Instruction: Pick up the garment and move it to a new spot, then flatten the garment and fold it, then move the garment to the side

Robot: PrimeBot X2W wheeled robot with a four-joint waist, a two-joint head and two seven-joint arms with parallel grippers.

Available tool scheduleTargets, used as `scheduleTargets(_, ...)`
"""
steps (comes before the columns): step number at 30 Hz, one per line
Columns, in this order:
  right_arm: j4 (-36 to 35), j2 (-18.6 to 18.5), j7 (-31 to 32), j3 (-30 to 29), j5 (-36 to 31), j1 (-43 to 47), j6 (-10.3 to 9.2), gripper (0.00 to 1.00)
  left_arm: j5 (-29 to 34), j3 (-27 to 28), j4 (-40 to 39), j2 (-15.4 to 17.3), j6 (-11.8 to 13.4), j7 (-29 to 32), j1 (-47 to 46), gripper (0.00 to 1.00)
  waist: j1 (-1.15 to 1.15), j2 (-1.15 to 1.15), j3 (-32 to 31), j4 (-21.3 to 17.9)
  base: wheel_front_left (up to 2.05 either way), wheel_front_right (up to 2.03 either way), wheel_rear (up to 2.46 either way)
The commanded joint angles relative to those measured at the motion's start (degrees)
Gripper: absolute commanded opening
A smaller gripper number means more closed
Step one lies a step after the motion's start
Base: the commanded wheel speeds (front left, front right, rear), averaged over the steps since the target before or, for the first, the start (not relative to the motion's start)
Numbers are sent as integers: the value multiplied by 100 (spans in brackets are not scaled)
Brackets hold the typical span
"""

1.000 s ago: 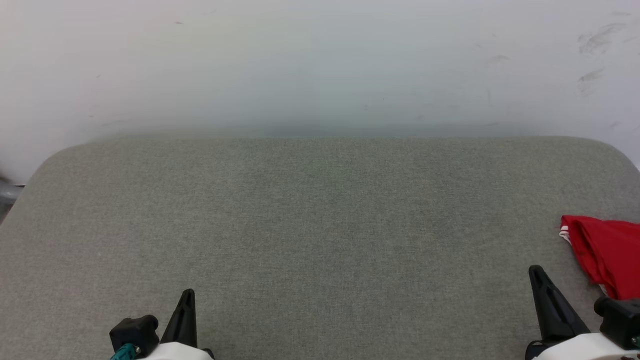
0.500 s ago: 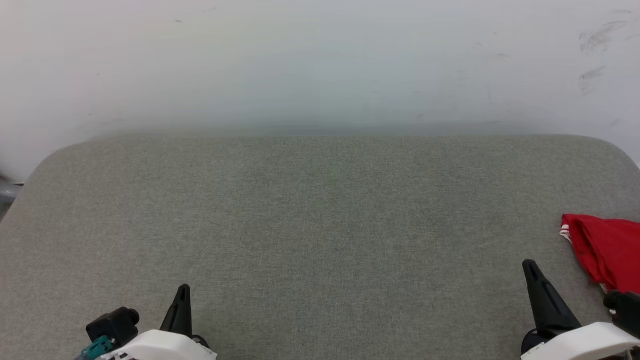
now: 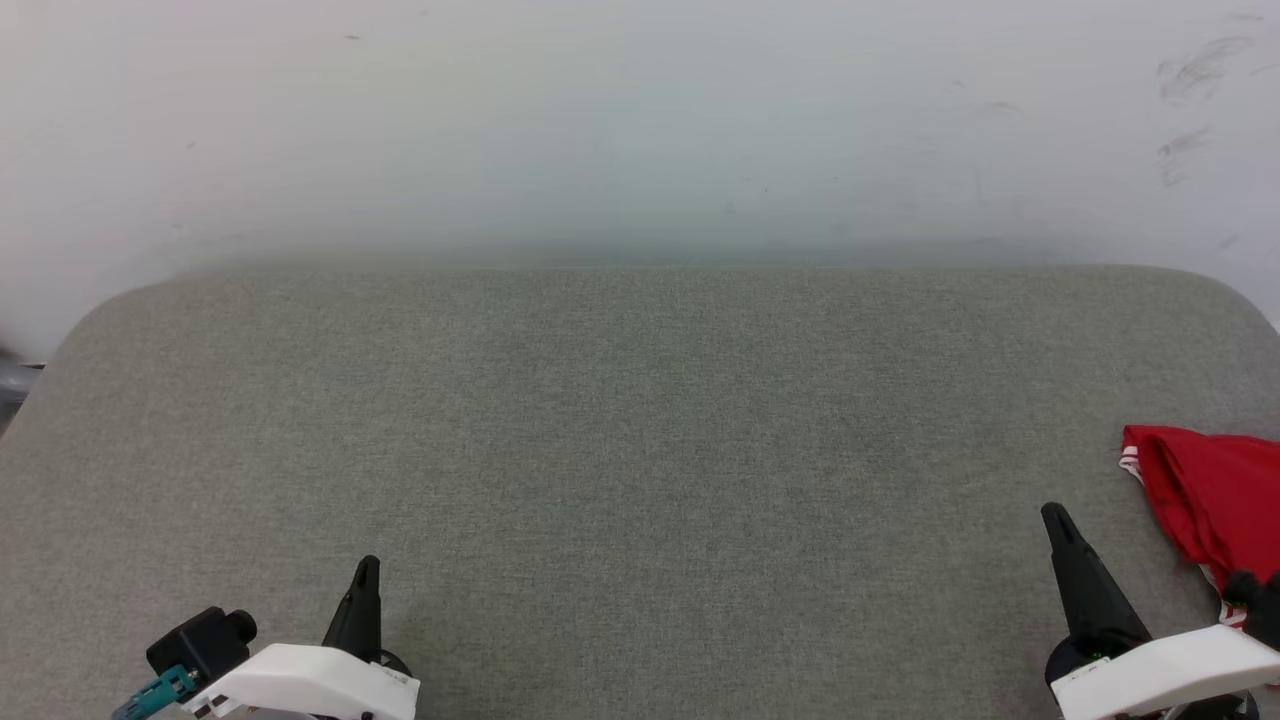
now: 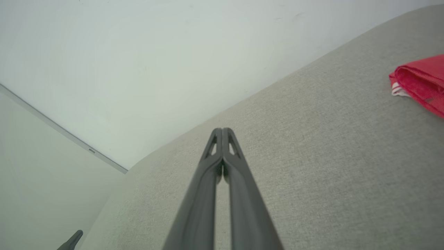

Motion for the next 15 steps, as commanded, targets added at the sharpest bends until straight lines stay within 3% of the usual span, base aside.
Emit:
scheduleTargets(1, 6, -57, -17, 4, 266, -190, 0, 0, -207, 87, -75, -18, -57, 59, -167, 0, 0, 0, 4, -1, 0, 0, 0)
scheduleTargets(15, 306, -70, 1, -1, 1277, -395, -1, 0, -1024, 294, -70, -117, -217, 311, -263, 0, 0, 0, 32, -7, 0, 0, 0)
